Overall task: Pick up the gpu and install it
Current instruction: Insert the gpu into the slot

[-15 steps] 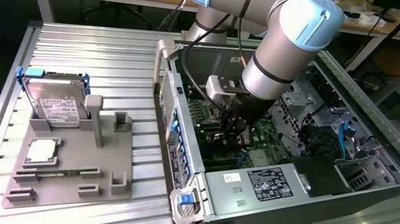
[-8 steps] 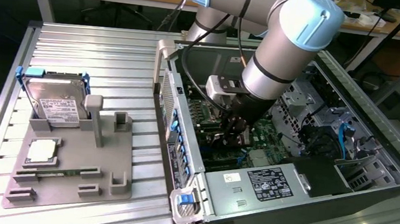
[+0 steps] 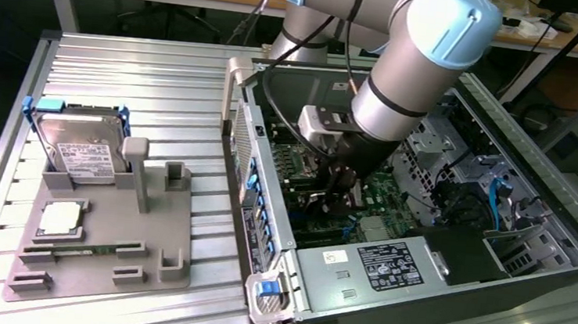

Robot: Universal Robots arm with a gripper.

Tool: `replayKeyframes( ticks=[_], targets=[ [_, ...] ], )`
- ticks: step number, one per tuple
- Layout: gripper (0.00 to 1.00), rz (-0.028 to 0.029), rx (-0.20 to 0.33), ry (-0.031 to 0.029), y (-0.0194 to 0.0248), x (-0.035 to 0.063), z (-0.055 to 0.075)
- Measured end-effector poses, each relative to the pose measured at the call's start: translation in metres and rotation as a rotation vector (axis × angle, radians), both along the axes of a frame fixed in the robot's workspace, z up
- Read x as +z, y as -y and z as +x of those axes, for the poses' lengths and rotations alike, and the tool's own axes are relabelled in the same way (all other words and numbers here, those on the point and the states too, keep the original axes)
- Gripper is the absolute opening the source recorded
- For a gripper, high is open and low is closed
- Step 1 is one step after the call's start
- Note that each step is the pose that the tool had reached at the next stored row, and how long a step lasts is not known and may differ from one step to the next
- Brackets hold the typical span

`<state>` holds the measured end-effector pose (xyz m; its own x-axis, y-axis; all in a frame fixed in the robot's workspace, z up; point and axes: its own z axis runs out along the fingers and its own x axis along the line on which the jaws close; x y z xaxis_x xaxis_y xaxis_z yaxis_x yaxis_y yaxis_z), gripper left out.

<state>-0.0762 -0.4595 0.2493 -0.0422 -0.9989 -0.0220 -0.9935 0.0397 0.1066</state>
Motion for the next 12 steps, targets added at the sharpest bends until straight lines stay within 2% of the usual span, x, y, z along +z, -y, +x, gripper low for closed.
replayKeyframes(
  ticks=[3,7,12],
  targets=[
    [0.47,-0.0001,0.000,-0.0001,0.0000,0.0158,0.000],
    [0.47,0.0000,0.000,-0.0001,-0.0001,0.0320,0.000],
    [0.45,0.0001,0.000,0.0000,-0.0001,0.0330,0.000]
  ],
)
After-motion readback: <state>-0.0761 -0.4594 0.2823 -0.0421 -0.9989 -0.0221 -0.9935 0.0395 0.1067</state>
